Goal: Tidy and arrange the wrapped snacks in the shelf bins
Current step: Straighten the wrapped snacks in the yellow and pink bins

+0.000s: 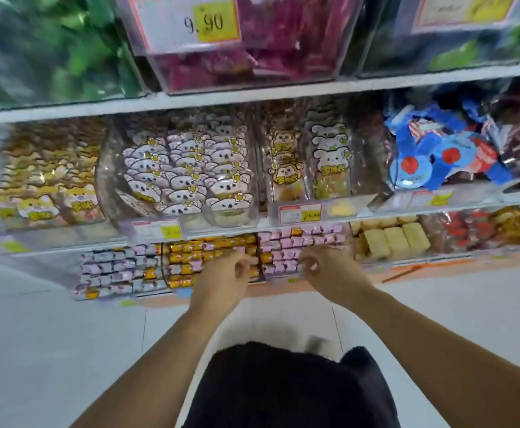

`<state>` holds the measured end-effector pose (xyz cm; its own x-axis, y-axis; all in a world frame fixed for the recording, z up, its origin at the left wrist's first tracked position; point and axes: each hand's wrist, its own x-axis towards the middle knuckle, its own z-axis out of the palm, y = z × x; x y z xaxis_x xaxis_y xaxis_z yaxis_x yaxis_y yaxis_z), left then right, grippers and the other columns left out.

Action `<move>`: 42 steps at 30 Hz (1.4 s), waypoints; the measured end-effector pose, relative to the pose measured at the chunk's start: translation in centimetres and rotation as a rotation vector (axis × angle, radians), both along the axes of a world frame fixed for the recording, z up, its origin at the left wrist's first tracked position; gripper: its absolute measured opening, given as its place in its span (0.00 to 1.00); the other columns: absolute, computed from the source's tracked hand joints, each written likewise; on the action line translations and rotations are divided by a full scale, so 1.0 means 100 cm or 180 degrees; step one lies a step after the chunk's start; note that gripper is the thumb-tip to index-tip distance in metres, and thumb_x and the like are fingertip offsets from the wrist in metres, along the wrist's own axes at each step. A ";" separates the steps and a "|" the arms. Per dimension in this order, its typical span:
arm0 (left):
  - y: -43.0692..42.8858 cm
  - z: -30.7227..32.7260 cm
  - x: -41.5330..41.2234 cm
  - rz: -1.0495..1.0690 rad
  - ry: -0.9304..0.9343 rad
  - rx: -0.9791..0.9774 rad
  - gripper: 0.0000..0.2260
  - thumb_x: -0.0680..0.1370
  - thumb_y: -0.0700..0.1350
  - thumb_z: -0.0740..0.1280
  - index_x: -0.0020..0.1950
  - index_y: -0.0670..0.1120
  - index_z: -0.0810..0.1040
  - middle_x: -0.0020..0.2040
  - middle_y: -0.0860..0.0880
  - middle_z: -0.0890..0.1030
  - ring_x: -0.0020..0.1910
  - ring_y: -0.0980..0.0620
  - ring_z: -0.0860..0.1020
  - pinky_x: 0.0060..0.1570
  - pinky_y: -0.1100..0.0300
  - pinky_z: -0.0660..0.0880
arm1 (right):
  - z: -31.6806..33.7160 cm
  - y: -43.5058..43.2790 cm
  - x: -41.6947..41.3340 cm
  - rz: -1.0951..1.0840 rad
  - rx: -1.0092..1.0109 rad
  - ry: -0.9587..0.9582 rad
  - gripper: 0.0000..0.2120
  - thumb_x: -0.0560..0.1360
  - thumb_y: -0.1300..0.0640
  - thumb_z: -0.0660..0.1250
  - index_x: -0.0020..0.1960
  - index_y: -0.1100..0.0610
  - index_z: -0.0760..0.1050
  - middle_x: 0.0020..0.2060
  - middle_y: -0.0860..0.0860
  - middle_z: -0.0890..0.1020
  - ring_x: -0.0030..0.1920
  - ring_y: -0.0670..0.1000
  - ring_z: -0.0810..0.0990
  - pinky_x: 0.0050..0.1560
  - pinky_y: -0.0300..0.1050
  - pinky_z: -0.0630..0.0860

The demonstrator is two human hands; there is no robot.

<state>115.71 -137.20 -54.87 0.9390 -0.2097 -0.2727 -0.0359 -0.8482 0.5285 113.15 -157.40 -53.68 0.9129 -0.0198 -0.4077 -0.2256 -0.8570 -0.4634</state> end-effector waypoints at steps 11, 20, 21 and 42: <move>0.029 -0.222 0.041 -0.0490 -0.1911 0.0482 0.13 0.73 0.47 0.61 0.52 0.47 0.82 0.51 0.47 0.80 0.45 0.41 0.79 0.43 0.51 0.76 | -0.208 0.024 0.053 0.0415 -0.0229 -0.1452 0.10 0.75 0.60 0.64 0.55 0.57 0.80 0.47 0.54 0.80 0.50 0.57 0.77 0.43 0.44 0.70; 0.041 -0.272 0.045 -0.0442 -0.2233 0.0315 0.19 0.78 0.54 0.53 0.62 0.51 0.78 0.64 0.50 0.75 0.58 0.47 0.76 0.58 0.50 0.70 | -0.246 0.038 0.074 0.0648 -0.0335 -0.1951 0.07 0.73 0.62 0.67 0.49 0.59 0.82 0.40 0.51 0.77 0.39 0.48 0.73 0.42 0.39 0.67; 0.041 -0.275 0.045 -0.0424 -0.2258 0.0322 0.19 0.78 0.54 0.53 0.62 0.51 0.78 0.64 0.50 0.75 0.56 0.47 0.77 0.57 0.50 0.70 | -0.248 0.038 0.075 0.0672 -0.0426 -0.1935 0.06 0.74 0.62 0.66 0.47 0.58 0.82 0.39 0.50 0.76 0.39 0.49 0.74 0.42 0.39 0.66; 0.047 -0.264 0.043 -0.0672 -0.1904 0.0415 0.17 0.81 0.53 0.55 0.69 0.55 0.70 0.71 0.54 0.66 0.63 0.50 0.72 0.63 0.54 0.65 | -0.241 0.062 0.049 0.0165 0.0669 -0.4181 0.08 0.79 0.58 0.57 0.50 0.59 0.74 0.44 0.54 0.79 0.39 0.47 0.75 0.36 0.40 0.72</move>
